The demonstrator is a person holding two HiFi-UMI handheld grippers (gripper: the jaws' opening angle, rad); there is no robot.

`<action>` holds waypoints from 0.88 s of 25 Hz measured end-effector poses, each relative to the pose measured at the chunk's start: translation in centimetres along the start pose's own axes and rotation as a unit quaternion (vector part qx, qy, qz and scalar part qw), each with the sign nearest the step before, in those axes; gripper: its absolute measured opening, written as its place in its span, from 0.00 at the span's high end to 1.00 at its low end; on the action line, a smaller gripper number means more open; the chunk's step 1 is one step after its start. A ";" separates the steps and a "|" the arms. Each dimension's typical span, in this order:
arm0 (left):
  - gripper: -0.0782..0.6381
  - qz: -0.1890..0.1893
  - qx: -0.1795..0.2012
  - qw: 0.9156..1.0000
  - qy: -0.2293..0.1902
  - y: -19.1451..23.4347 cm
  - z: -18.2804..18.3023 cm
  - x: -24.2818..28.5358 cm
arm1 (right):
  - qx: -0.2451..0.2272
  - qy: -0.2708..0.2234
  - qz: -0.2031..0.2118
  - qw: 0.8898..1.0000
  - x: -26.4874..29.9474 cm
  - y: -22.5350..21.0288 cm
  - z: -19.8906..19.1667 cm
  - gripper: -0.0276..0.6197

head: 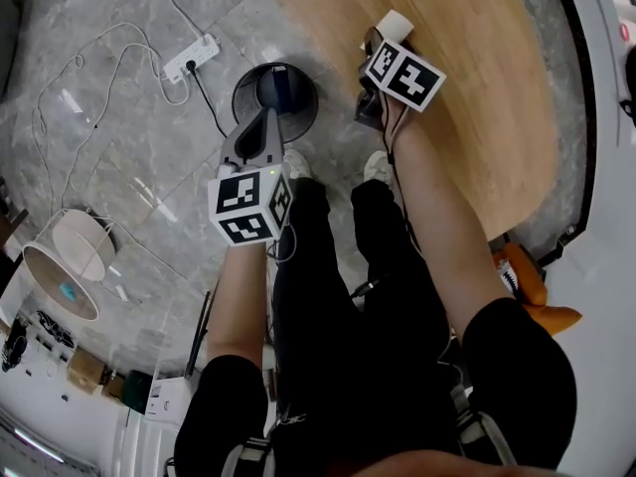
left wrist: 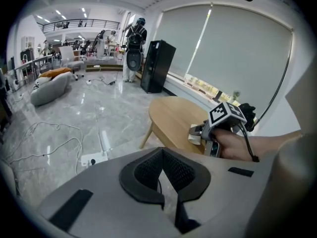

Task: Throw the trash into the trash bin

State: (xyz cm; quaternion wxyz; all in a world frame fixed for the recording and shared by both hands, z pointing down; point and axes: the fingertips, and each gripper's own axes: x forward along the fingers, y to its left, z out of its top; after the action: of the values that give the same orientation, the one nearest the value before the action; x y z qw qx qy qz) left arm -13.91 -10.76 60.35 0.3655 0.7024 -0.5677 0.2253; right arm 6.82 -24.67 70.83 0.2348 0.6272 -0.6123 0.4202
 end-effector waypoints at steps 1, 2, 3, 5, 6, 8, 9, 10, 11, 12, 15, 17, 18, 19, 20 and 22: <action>0.88 0.001 -0.001 1.000 0.001 0.1 -0.2 0.1 | -0.007 0.000 0.002 1.000 0.0 0.1 -0.1 0.58; 0.88 0.001 -0.001 1.000 0.003 0.2 -0.4 0.1 | -0.012 -0.002 0.006 1.000 -0.2 0.3 -0.1 0.58; 0.88 0.000 -0.002 1.000 0.003 0.1 -0.5 0.1 | -0.015 -0.008 0.011 1.000 -0.6 0.4 0.0 0.60; 0.88 -0.002 -0.001 1.000 0.002 -0.2 -0.5 0.1 | -0.025 -0.035 0.019 0.999 -2.1 0.6 0.7 0.70; 0.88 -0.003 0.000 1.000 0.001 -0.4 -0.4 0.1 | -0.034 -0.053 0.025 0.998 -3.0 0.9 1.2 0.72; 0.88 -0.007 0.001 1.000 -0.003 -0.7 -0.1 0.0 | -0.050 -0.087 0.043 0.994 -5.3 1.5 2.0 0.74; 0.88 -0.008 0.002 1.000 -0.005 -0.9 0.0 0.0 | -0.054 -0.102 0.051 0.992 -6.4 1.8 2.3 0.75; 0.88 -0.010 0.003 1.000 -0.008 -1.1 0.2 0.0 | -0.057 -0.115 0.057 0.990 -7.6 1.9 2.6 0.76; 0.88 -0.011 0.004 1.000 -0.011 -1.3 0.4 0.0 | -0.061 -0.126 0.061 0.988 -8.8 2.0 2.7 0.77; 0.88 -0.013 0.004 1.000 -0.013 -1.6 0.5 -0.1 | -0.064 -0.136 0.064 0.986 -9.8 2.0 2.8 0.77; 0.88 -0.016 0.002 1.000 -0.018 -2.2 0.7 -0.1 | -0.072 -0.155 0.070 0.983 -12.6 2.0 2.8 0.79; 0.88 -0.019 -0.002 1.000 -0.019 -2.5 0.5 -0.2 | -0.069 -0.159 0.075 0.982 -13.8 1.9 2.5 0.79; 0.88 -0.021 -0.003 1.000 -0.019 -2.7 0.4 -0.2 | -0.065 -0.158 0.079 0.982 -14.3 1.9 2.3 0.80; 0.88 -0.022 -0.003 1.000 -0.018 -2.8 0.2 -0.2 | -0.063 -0.158 0.084 0.982 -14.7 2.0 2.1 0.80; 0.88 -0.023 -0.004 1.000 -0.018 -2.9 0.0 -0.3 | -0.061 -0.157 0.091 0.982 -15.1 2.3 1.7 0.80; 0.88 -0.022 -0.006 1.000 -0.017 -2.6 -0.6 -0.4 | -0.063 -0.152 0.106 0.981 -15.6 3.2 0.7 0.81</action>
State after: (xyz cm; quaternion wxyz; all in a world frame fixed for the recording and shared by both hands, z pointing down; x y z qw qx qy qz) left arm -11.47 -9.83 59.73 0.3649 0.7159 -0.5599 0.2019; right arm 5.49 -16.81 57.06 0.1327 0.5993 -0.7290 0.3030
